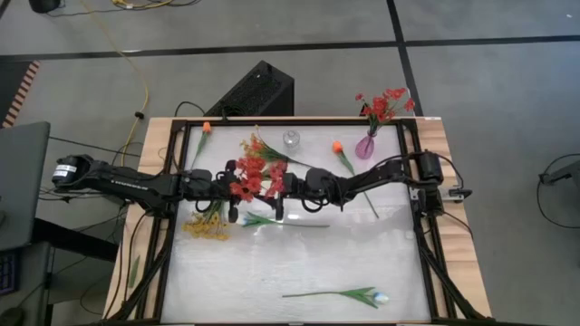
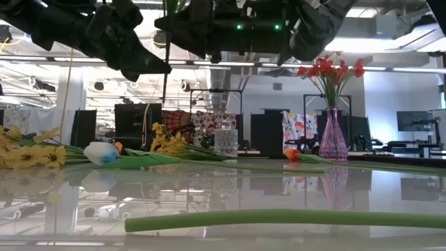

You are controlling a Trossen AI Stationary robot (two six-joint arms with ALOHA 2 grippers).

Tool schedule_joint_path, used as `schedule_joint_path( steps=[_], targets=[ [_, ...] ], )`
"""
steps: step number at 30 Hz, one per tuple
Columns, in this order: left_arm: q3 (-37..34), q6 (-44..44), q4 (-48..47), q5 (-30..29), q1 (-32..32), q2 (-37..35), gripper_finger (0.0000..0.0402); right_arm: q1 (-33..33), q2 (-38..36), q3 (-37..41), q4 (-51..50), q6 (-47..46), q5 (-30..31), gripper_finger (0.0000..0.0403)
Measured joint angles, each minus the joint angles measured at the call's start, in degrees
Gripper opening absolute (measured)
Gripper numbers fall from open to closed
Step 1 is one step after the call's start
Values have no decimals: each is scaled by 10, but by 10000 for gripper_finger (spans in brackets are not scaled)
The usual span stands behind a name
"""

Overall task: Sort flowers into vase by color
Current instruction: Put the red flowers into the purple vase

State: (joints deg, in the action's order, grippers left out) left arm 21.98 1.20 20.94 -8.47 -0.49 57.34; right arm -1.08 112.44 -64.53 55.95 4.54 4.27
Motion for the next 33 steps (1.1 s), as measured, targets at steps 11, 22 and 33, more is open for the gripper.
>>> schedule_joint_path(
  steps=[11, 22, 33],
  targets=[
    [0, 1, 22, -1, 0, 0, 8, 0, 0, 0, -27, -30, 1, 174],
    [0, -21, -46, -14, 0, -8, 92, 2, -59, 4, -151, -21, 10, 30],
    [0, -15, -150, -80, 0, -54, 152, 10, -348, 259, -195, -3, 284, 30]
  ],
)
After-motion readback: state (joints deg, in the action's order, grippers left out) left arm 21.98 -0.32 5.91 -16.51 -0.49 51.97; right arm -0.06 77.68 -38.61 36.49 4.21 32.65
